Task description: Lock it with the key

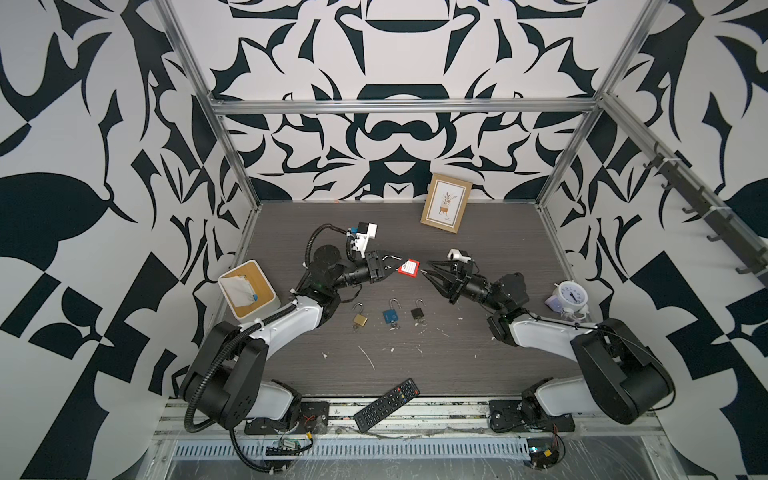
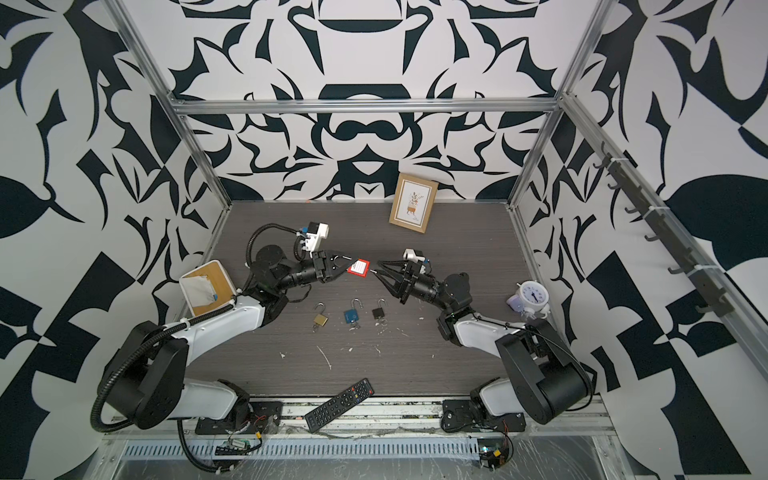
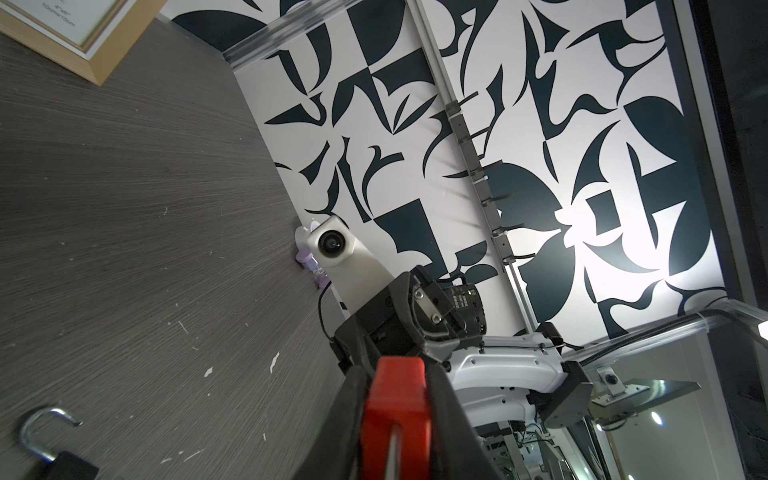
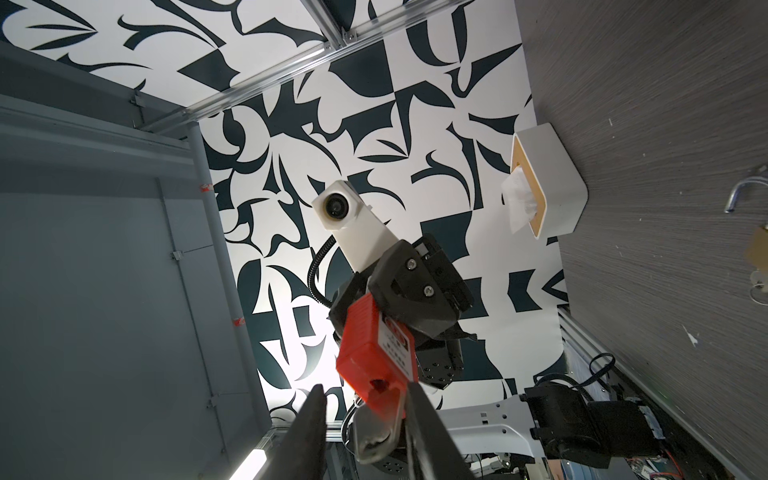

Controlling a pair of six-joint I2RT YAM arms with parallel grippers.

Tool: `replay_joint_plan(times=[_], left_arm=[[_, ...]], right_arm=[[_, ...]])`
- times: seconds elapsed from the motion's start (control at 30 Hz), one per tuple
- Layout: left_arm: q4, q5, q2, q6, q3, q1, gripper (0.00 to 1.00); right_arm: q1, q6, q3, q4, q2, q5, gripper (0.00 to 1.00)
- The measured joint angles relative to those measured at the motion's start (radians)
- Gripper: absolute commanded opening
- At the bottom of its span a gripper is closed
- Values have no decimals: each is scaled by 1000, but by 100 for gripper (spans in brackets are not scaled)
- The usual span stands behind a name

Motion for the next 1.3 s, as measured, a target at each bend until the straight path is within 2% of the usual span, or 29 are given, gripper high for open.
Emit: replay_joint_plan(times=[0.53, 0.73, 0.9, 1.03, 1.07, 1.2, 1.3], left_arm=[[-60, 0, -17, 41, 16, 0, 0], [-60, 0, -17, 43, 16, 0, 0], [-60, 0, -17, 43, 16, 0, 0], [-64, 0, -17, 43, 16, 0, 0], [-70, 1, -17, 43, 16, 0, 0], [-109, 7, -17, 45, 18, 1, 0], [-160, 15, -16, 50, 34, 3, 0]], right_arm=[[29, -6, -6, 5, 0, 0, 32], [31, -20, -5, 13, 0, 0, 20], [31, -26, -3, 13, 0, 0, 19], [31, -32, -2, 12, 0, 0, 11], [32, -40, -2, 10, 0, -3, 6], [32, -94, 5, -36, -5, -20, 0], [30, -167, 18, -135, -43, -31, 0]])
